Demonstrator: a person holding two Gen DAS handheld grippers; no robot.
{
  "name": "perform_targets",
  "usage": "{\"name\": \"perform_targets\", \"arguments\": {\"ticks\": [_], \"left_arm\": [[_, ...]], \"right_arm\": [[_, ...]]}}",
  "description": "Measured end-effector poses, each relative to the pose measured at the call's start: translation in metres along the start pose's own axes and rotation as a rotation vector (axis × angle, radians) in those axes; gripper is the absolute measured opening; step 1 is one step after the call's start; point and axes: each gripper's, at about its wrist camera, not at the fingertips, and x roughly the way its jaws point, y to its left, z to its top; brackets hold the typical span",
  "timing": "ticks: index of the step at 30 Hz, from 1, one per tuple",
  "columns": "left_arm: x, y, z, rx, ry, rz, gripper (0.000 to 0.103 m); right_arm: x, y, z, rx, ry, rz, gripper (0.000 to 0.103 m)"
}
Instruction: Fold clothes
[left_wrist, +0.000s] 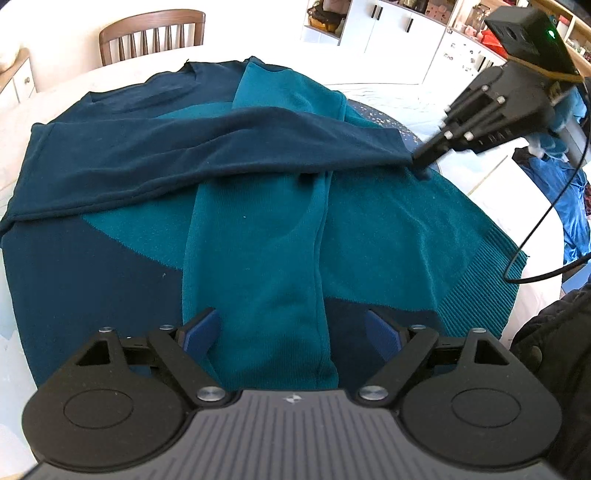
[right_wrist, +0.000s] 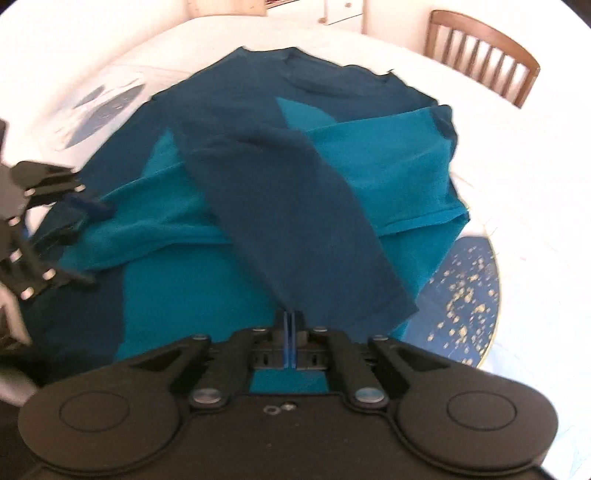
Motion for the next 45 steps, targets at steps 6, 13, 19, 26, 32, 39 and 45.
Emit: {"name": "perform_targets", "arguments": {"ticks": [6, 13, 19, 26, 32, 39, 45], "left_arm": [[-0.001, 0.000, 0.001, 0.010, 0.012, -0.007, 0.087], [-0.012, 0.020, 0.017, -0.007, -0.032, 0.016, 0.087], [-0.030, 0.083, 0.057, -0.033, -0.118, 0.144, 0.087], [-0.022, 0.192, 0.118, -0.098, -0.158, 0.266, 0.087], [0.011, 0.255, 0.148, -0.194, -0.143, 0.274, 0.087], [0.046, 0.289, 0.157, -0.275, -0.124, 0.213, 0.087], [0.054, 0.290, 0.162, -0.256, -0.148, 0.174, 0.088]], "right_arm": [[0.021, 0.007, -0.015, -0.029, 0.107, 0.000, 0.103], [0.001, -0.015, 0.005, 0.009, -0.015, -0.047, 0.103], [-0.002, -0.076, 0.047, 0.153, -0.115, -0.148, 0.103], [0.011, -0.146, 0.112, 0.257, -0.169, -0.136, 0.103], [0.044, -0.175, 0.145, 0.314, -0.164, -0.109, 0.103], [0.081, -0.187, 0.163, 0.342, -0.132, -0.084, 0.103], [0.090, -0.187, 0.178, 0.315, -0.169, -0.085, 0.103]]}}
